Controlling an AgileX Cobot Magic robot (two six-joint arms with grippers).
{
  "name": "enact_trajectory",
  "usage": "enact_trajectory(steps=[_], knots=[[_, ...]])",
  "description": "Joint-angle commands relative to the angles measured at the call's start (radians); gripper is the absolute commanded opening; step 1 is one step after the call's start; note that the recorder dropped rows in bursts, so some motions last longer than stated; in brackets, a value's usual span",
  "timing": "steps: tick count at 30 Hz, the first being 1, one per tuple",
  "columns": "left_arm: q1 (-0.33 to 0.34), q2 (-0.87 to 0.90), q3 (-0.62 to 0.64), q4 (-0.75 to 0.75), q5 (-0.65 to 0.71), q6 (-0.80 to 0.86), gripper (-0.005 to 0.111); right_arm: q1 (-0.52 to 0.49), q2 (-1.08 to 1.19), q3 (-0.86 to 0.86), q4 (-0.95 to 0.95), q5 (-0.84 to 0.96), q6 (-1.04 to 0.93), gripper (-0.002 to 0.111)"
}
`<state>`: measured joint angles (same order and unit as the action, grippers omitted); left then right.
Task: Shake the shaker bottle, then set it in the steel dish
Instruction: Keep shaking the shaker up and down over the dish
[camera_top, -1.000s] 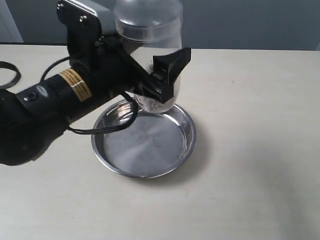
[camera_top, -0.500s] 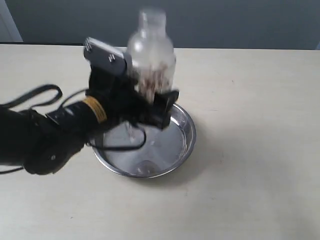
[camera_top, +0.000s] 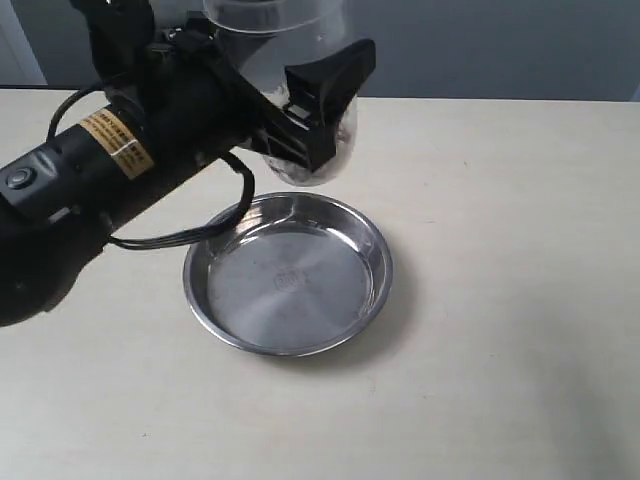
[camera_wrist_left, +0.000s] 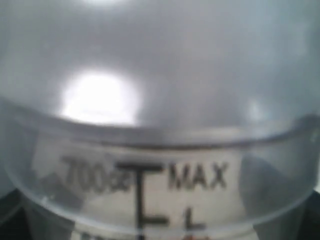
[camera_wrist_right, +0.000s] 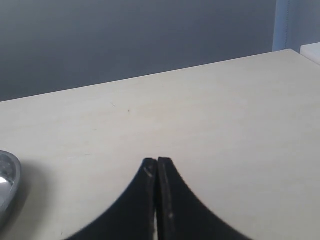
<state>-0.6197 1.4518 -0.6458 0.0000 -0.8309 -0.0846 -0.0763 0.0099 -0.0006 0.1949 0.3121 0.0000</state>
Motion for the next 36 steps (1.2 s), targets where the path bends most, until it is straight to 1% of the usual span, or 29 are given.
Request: enact_trajectory(steps=[1,3,4,5,6,8,10,12,13,14,15,16,18,20,21,22,23,26,27,28,29,30,32,33,35,36], knots=[[0.000,0.203,0.052,-0.149,0.045,-0.005,0.000,-0.003,-0.005,0.001,-0.003,-0.008,0.000,-0.001],[-0.002,0.165,0.052,-0.045,-0.012,-0.065,0.000,-0.003,-0.005,0.001,-0.003,-0.008,0.000,-0.001],[-0.002,0.126,0.049,0.050,-0.053,-0.075,0.000,-0.003,-0.005,0.001,-0.003,-0.008,0.000,-0.001],[-0.002,0.053,0.035,0.101,-0.082,-0.075,0.000,-0.003,-0.005,0.001,-0.005,-0.008,0.000,-0.001],[-0.002,0.006,0.022,0.109,-0.075,-0.072,0.000,-0.003,-0.005,0.001,-0.005,-0.008,0.000,-0.001],[-0.002,-0.048,0.008,0.095,0.033,-0.069,0.000,-0.003,-0.005,0.001,-0.003,-0.008,0.000,-0.001],[-0.002,0.038,0.028,0.054,0.108,-0.016,0.000,-0.003,-0.005,0.001,-0.003,-0.008,0.000,-0.001],[0.000,0.160,0.040,-0.069,0.058,0.027,0.000,-0.003,-0.005,0.001,0.000,-0.008,0.000,-0.001],[0.000,0.181,0.040,-0.108,0.006,0.022,0.000,-0.003,-0.005,0.001,0.000,-0.008,0.000,-0.001],[0.000,0.162,0.040,-0.080,-0.038,0.022,0.000,-0.003,-0.005,0.001,0.000,-0.008,0.000,-0.001],[0.000,0.120,0.035,-0.017,-0.060,0.022,0.000,-0.003,-0.005,0.001,0.000,-0.008,0.000,-0.001],[0.000,0.049,0.019,0.038,-0.055,0.022,0.000,-0.003,-0.005,0.001,0.000,-0.008,0.000,-0.001],[0.000,-0.079,-0.029,0.048,0.009,0.024,0.000,-0.003,-0.005,0.001,0.000,-0.008,0.000,-0.001],[0.000,-0.154,-0.067,-0.024,0.125,0.076,0.000,-0.003,-0.005,0.001,0.000,-0.008,0.000,-0.001],[0.000,-0.148,-0.063,-0.083,0.210,0.085,0.000,-0.003,-0.005,0.001,0.000,-0.008,0.000,-0.001],[0.000,-0.111,-0.043,-0.108,0.257,0.085,0.000,-0.003,-0.005,0.001,0.000,-0.008,0.000,-0.001],[0.000,-0.047,-0.010,-0.121,0.272,0.085,0.000,-0.003,-0.005,0.001,-0.002,-0.008,0.000,-0.001],[0.000,0.141,0.055,-0.131,0.149,0.012,0.000,-0.003,-0.005,0.001,-0.002,-0.008,0.000,-0.001],[-0.002,0.152,0.057,-0.116,0.105,-0.013,0.000,-0.003,-0.005,0.001,-0.002,-0.008,0.000,-0.001],[-0.002,0.137,0.057,-0.059,0.071,-0.033,0.000,-0.003,-0.005,0.001,-0.002,-0.008,0.000,-0.001],[-0.002,0.096,0.048,0.016,0.039,-0.052,0.000,-0.003,-0.005,0.001,-0.002,-0.008,0.000,-0.001],[-0.002,0.042,0.033,0.055,0.020,-0.052,0.000,-0.003,-0.005,0.001,-0.002,-0.008,0.000,-0.001],[-0.002,-0.055,-0.010,0.066,0.026,-0.042,0.000,-0.003,-0.005,0.001,-0.002,-0.008,0.000,-0.001],[-0.002,-0.091,-0.026,0.066,0.056,-0.036,0.000,-0.003,-0.005,0.001,-0.002,-0.008,0.000,-0.001],[0.000,-0.076,-0.029,0.042,0.128,-0.023,0.000,-0.003,-0.005,0.001,-0.002,-0.008,0.000,-0.001],[0.000,-0.035,-0.016,0.025,0.175,-0.014,0.000,-0.003,-0.005,0.001,-0.002,-0.008,0.000,-0.001]])
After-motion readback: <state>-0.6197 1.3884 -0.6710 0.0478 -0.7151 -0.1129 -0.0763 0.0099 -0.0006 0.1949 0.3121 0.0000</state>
